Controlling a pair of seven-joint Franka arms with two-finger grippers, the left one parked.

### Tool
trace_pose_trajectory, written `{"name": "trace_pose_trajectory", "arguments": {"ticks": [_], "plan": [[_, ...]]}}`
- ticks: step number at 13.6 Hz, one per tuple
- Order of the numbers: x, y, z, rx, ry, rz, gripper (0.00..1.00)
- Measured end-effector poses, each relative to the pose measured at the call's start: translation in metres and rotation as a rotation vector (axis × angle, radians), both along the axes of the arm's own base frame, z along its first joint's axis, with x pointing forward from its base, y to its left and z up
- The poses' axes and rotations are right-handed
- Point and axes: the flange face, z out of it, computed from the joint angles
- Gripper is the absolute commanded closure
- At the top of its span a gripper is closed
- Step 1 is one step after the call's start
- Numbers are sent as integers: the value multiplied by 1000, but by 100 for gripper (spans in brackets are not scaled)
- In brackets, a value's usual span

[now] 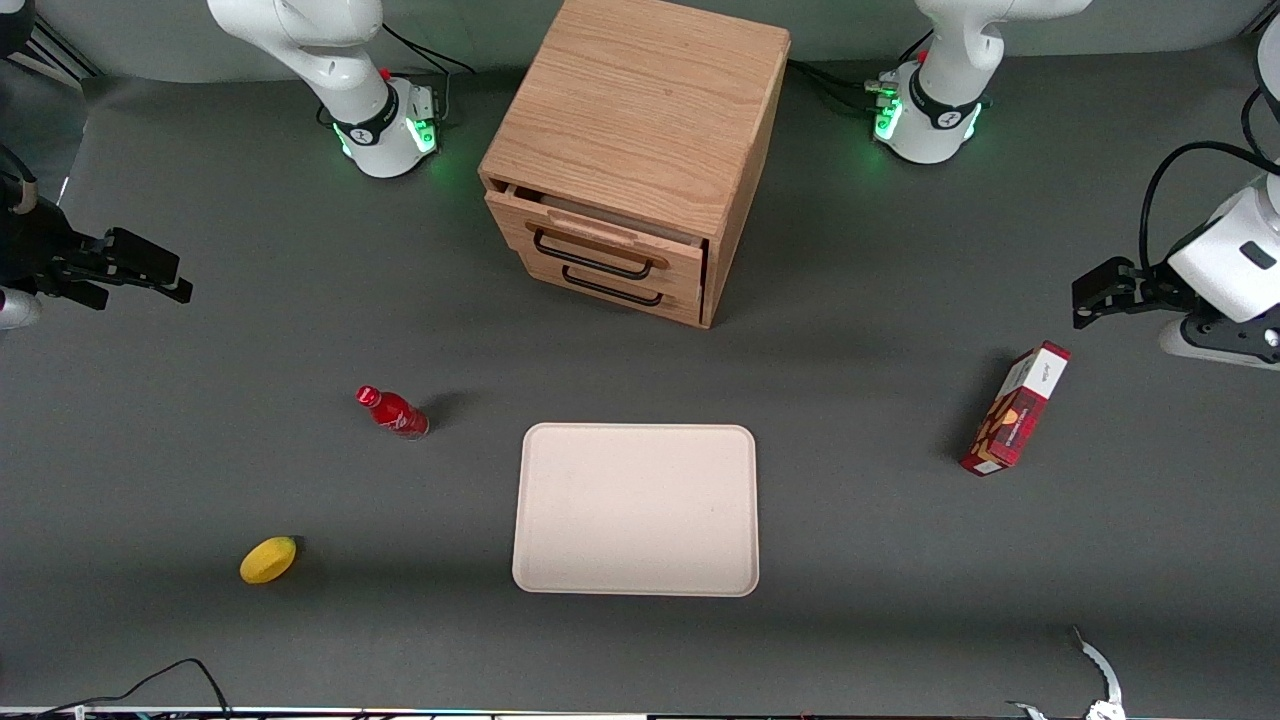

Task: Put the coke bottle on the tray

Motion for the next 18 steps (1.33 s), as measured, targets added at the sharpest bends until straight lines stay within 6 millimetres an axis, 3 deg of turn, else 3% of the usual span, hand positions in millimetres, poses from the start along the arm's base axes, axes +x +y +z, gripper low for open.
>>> {"name": "trace_pose_trajectory", "arguments": {"ticks": [11,18], "plan": [[0,2,-1,0,3,-9,0],[2,54,-11,6,23,-21,0]]}}
